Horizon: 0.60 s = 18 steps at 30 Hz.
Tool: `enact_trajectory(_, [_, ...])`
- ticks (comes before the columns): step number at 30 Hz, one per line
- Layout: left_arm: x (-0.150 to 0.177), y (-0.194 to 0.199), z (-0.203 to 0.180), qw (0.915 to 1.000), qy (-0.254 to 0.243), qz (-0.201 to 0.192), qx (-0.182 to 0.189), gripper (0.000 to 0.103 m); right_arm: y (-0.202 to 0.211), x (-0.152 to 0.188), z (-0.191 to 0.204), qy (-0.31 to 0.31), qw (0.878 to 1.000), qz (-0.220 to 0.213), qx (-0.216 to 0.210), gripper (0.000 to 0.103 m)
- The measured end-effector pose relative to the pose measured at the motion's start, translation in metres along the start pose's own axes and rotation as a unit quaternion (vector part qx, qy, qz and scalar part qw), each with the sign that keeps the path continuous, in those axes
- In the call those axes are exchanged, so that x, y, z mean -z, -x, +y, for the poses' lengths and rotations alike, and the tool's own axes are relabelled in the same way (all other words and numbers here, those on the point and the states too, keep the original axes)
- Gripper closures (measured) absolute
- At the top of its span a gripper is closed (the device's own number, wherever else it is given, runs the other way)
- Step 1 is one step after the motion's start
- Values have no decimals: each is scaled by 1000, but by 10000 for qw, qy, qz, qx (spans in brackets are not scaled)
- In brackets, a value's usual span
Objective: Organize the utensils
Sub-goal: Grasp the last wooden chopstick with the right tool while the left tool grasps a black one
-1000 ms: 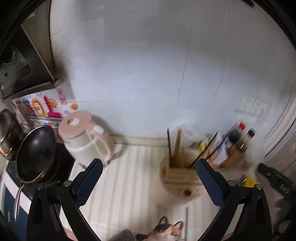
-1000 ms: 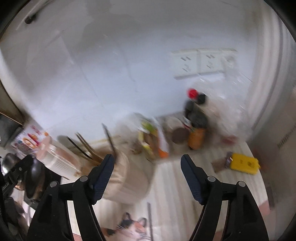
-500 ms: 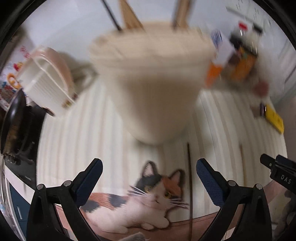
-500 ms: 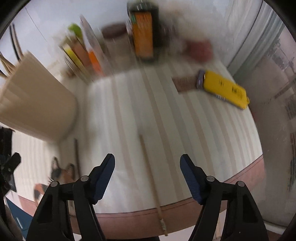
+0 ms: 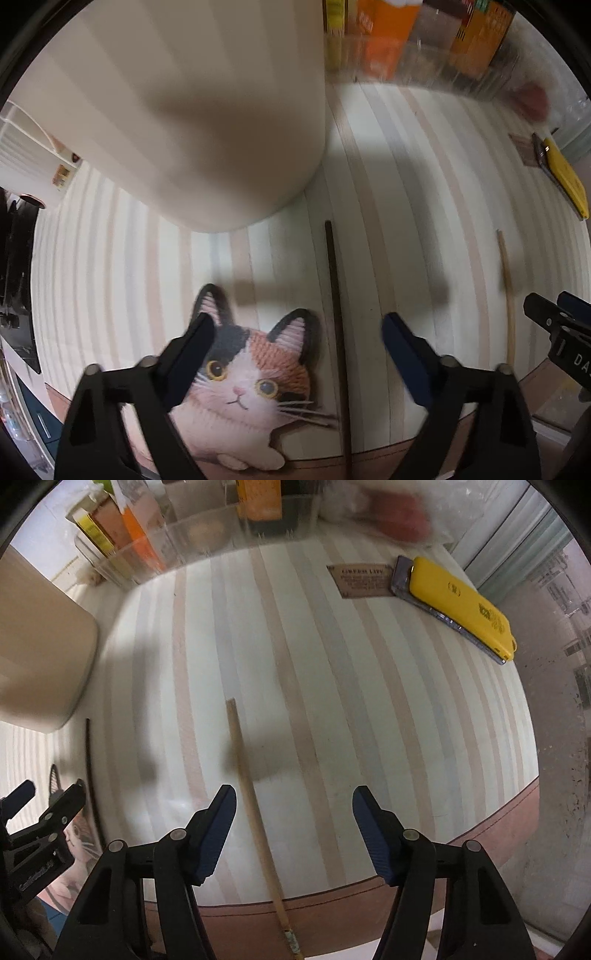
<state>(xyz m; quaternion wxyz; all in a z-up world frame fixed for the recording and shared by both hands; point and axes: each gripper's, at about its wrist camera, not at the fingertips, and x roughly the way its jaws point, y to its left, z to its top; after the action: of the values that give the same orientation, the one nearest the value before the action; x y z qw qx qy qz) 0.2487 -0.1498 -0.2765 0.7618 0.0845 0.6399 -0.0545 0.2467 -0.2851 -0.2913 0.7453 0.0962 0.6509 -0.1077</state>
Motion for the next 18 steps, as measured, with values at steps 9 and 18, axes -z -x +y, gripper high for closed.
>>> enact_trajectory(9, [1, -13, 0, 9995, 20, 97, 300, 98, -17, 5, 7, 182, 9995, 200, -188, 81])
enact_trajectory(18, [27, -8, 54, 9995, 236, 206, 50, 99, -22, 21, 45, 232, 9964, 467, -674, 103])
